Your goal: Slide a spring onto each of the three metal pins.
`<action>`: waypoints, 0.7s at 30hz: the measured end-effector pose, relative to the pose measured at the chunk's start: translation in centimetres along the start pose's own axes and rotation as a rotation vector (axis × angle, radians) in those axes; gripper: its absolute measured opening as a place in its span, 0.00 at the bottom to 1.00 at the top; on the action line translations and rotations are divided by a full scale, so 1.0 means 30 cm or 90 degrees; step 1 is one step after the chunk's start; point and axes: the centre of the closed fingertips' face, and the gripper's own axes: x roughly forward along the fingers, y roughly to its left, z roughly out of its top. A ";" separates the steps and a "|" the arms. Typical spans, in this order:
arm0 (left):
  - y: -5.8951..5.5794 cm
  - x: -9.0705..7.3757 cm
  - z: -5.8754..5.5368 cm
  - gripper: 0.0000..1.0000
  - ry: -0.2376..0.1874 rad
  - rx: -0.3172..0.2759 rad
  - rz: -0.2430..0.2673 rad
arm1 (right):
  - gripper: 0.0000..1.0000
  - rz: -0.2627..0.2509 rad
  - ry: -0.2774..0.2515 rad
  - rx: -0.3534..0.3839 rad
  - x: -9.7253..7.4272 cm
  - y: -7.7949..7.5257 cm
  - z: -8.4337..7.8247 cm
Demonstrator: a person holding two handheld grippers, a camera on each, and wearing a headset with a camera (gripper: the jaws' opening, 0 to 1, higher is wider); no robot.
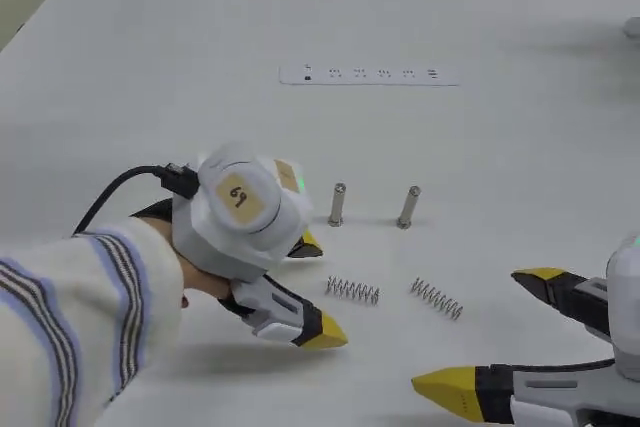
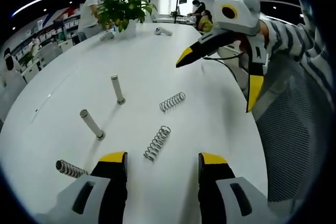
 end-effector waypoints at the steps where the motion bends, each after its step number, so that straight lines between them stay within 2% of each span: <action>1: -0.002 0.009 -0.001 0.47 0.004 0.000 -0.009 | 0.97 0.001 -0.003 0.001 -0.002 0.001 0.002; 5: -0.009 0.031 0.005 0.41 0.002 0.009 -0.032 | 0.96 -0.001 -0.004 0.004 -0.007 -0.003 0.002; 9: -0.012 0.047 -0.002 0.31 0.012 0.027 -0.046 | 0.96 -0.005 -0.002 0.010 -0.011 -0.006 -0.003; 12: -0.015 0.057 -0.018 0.27 0.032 0.040 -0.051 | 0.96 -0.005 -0.001 0.012 -0.014 -0.007 -0.006; 16: -0.001 0.056 -0.009 0.23 0.024 0.034 -0.039 | 0.95 -0.004 0.004 0.011 -0.015 -0.006 -0.015; 19: 0.010 0.053 -0.015 0.16 0.028 0.055 -0.020 | 0.94 -0.006 0.001 0.005 -0.017 -0.004 -0.012; 21: 0.006 0.055 -0.015 0.14 0.026 0.050 -0.023 | 0.94 -0.005 -0.002 0.007 -0.016 -0.002 -0.008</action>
